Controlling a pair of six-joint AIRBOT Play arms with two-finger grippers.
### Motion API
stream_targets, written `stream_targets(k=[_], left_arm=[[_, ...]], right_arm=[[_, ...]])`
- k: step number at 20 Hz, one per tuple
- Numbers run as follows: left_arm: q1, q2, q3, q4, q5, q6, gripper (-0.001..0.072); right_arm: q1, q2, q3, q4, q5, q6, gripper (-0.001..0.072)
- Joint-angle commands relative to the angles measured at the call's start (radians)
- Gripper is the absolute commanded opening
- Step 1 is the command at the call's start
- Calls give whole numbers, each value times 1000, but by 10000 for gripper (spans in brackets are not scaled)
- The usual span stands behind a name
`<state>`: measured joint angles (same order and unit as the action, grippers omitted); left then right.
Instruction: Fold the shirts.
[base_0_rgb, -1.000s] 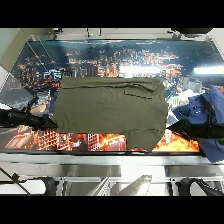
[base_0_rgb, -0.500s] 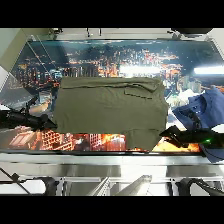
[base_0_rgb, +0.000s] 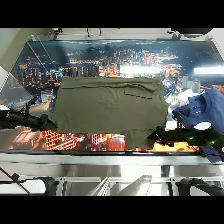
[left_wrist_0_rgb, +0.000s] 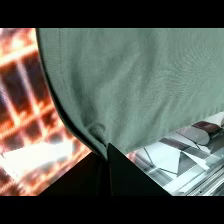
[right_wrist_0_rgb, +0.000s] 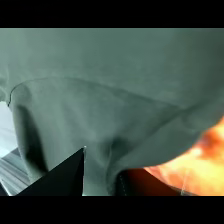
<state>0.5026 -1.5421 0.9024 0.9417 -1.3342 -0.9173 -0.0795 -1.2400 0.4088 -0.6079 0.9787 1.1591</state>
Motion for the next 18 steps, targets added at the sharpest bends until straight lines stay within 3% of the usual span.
stream_targets(k=[1, 3, 5, 11, 14, 18], left_arm=[[1, 1, 0, 0, -10, 0, 20], [1, 1, 0, 0, -15, 0, 20], [1, 1, 0, 0, -22, 0, 20], [1, 1, 27, -2, -119, 0, 22], [2, 1, 146, -67, -209, -9, 21], [-21, -21, 353, -167, -183, -31, 22]], right_arm=[[18, -7, 0, 21, 37, -12, 243], [18, -5, 0, 23, 92, -32, 233], [18, 11, 1, 26, 143, -37, 13], [17, 44, 135, 53, 163, -32, 13], [12, 41, 278, 55, 150, -18, 13], [-20, -70, 522, 74, 129, 0, 12]])
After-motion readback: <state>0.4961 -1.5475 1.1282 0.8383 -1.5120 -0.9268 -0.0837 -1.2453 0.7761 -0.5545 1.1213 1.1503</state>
